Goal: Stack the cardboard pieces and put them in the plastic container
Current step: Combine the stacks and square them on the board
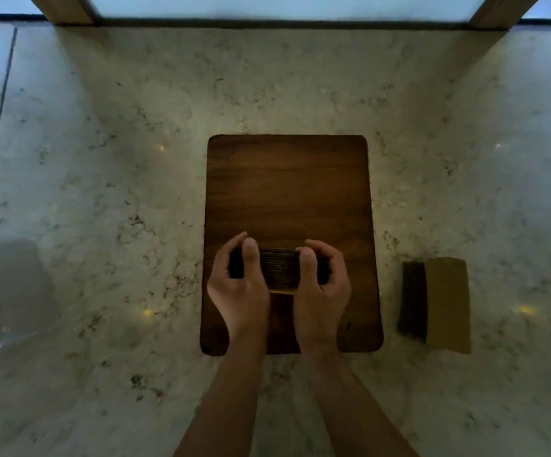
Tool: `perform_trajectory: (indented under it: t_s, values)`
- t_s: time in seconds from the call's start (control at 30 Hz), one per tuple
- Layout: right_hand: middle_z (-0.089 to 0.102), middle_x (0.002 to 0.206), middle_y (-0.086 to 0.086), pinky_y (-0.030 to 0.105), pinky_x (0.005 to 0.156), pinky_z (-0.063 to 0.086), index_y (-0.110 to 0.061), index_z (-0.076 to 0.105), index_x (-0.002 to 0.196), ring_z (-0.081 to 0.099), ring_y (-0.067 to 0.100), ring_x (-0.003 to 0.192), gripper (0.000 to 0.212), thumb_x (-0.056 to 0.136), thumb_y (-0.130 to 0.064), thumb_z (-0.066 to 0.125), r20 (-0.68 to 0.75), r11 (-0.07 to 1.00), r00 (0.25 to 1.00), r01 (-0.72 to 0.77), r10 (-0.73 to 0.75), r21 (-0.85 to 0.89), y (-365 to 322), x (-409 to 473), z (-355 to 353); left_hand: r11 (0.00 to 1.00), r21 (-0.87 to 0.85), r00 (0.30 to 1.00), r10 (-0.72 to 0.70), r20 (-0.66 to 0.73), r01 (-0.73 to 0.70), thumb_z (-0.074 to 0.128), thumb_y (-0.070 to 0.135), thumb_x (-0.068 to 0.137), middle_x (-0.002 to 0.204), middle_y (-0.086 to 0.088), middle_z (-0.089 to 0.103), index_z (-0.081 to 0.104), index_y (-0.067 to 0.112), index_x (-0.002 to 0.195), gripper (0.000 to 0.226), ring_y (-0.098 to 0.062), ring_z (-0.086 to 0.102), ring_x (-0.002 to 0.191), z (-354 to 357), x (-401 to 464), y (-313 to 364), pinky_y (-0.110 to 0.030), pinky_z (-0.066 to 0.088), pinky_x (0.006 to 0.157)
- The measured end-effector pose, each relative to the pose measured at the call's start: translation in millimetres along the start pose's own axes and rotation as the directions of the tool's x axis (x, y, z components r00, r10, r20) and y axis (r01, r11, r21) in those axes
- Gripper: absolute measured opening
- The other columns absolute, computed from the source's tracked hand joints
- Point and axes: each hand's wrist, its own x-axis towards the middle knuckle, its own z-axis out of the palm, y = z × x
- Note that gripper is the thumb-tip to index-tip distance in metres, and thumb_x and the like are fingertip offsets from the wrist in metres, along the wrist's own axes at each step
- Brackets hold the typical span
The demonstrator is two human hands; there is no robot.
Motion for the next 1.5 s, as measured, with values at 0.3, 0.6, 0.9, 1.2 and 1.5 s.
perform_trajectory:
  t_s: [0.3, 0.6, 0.9, 1.2, 1.5]
  values:
    - [0.07, 0.1, -0.01, 0.034, 0.076, 0.056, -0.024, 0.068, 0.104, 0.067, 0.015, 0.095, 0.028, 0.106, -0.033, 0.041, 0.19, 0.981, 0.973, 0.154, -0.13, -0.119, 6.9, 3.4, -13.1, 0.992, -0.015, 0.98, 0.125, 0.154, -0.125, 0.055, 0.032, 0.105, 0.119, 0.01, 0.077, 0.072, 0.021, 0.128, 0.03, 0.008, 0.065, 0.114, -6.6, 1.0, -2.8, -0.004, 0.045, 0.089]
    - [0.053, 0.134, 0.005, 0.041, 0.109, 0.044, -0.017, 0.044, 0.138, 0.049, 0.024, 0.126, 0.08, 0.071, -0.039, 0.082, 0.819, 0.265, 0.574, 0.788, 0.01, -0.556, -41.5, 26.8, -25.1, 0.999, -0.022, 0.97, 0.03, 0.243, -0.025, 0.055, 0.031, 0.105, 0.119, 0.014, 0.075, 0.073, 0.019, 0.126, 0.031, 0.002, 0.066, 0.111, -12.1, 3.2, 1.2, -0.018, 0.052, 0.093]
    - [0.064, 0.106, -0.01, 0.024, 0.058, 0.058, -0.029, 0.048, 0.128, 0.071, 0.012, 0.081, 0.073, 0.067, -0.053, 0.081, 0.365, 0.915, 0.892, -0.115, 0.266, -0.386, -110.1, 32.5, -117.8, 0.965, -0.042, 0.949, -0.245, 0.199, 0.258, 0.047, 0.035, 0.107, 0.132, -0.018, 0.069, 0.063, 0.005, 0.132, 0.042, -0.031, 0.066, 0.12, -16.2, -17.7, 40.6, -0.04, 0.05, 0.101]
    - [0.067, 0.097, 0.014, 0.033, 0.063, 0.052, -0.009, 0.065, 0.099, 0.064, 0.027, 0.086, 0.01, 0.089, -0.011, 0.064, 0.148, 0.825, 0.824, -0.56, 0.547, 0.072, -102.3, 40.4, -223.0, 0.707, 0.198, 0.504, -0.645, 0.574, 0.679, 0.03, 0.071, 0.101, 0.163, -0.015, 0.04, 0.034, 0.008, 0.16, 0.086, -0.031, 0.039, 0.149, 87.1, -119.0, 93.2, -0.045, 0.03, 0.118]
    - [0.066, 0.118, 0.007, 0.046, 0.091, 0.058, -0.014, 0.051, 0.135, 0.067, 0.025, 0.102, 0.057, 0.085, -0.035, 0.068, 0.125, 0.832, 0.857, -0.435, 0.5, -0.346, -89.3, 43.3, -203.3, 0.645, 0.251, 0.387, -0.676, 0.627, 0.722, 0.026, 0.082, 0.094, 0.117, -0.016, 0.075, 0.073, 0.013, 0.125, 0.088, -0.033, 0.071, 0.107, 112.1, -142.4, 101.7, -0.048, 0.059, 0.091]
